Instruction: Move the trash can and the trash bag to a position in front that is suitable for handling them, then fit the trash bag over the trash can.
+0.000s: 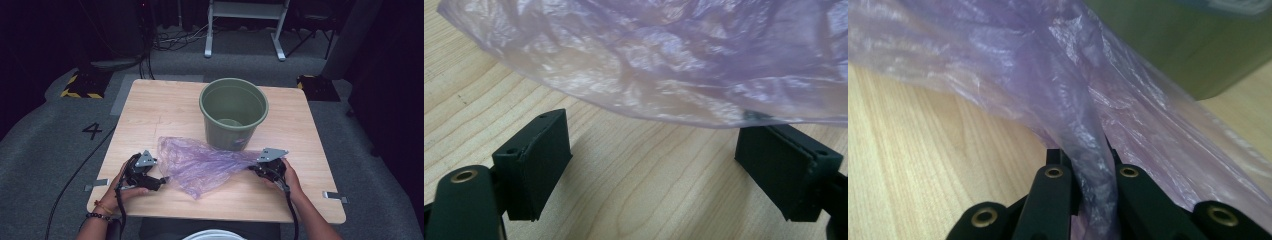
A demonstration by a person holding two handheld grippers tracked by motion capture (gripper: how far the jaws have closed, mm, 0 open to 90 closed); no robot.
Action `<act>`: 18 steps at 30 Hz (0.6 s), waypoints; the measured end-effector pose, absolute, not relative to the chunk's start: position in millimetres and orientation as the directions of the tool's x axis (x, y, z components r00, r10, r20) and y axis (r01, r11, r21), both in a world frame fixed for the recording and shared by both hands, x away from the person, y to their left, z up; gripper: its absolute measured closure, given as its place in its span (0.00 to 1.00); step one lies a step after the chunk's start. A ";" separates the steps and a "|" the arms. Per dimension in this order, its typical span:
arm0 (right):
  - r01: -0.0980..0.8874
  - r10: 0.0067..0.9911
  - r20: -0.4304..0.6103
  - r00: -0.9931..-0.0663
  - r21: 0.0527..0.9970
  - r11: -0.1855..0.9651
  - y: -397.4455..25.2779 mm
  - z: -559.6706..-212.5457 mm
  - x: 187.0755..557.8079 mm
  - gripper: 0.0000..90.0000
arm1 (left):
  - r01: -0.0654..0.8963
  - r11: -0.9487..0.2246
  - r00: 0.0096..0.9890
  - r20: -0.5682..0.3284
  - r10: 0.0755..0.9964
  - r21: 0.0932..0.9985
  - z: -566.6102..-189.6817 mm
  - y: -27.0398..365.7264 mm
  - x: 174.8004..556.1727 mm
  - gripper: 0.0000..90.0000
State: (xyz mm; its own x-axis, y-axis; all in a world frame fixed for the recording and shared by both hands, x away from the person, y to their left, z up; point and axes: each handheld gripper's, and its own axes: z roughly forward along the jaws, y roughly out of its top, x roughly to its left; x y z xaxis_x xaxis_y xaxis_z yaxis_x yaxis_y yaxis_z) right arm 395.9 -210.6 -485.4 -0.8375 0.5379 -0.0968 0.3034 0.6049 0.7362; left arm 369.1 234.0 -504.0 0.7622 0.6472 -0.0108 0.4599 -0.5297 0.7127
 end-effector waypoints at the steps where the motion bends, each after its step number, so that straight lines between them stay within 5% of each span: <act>1: 0.302 0.546 -0.101 -0.832 0.744 0.596 -212.2 -483.9 395.2 1.00 | 0.460 -0.530 0.762 -0.011 0.647 0.713 -504.0 234.0 369.1 0.16; 18: 0.081 0.567 -0.274 -0.777 0.849 0.522 -227.2 -450.0 377.9 1.00 | 0.459 -0.532 0.767 -0.014 0.642 0.712 -503.8 234.8 370.0 0.16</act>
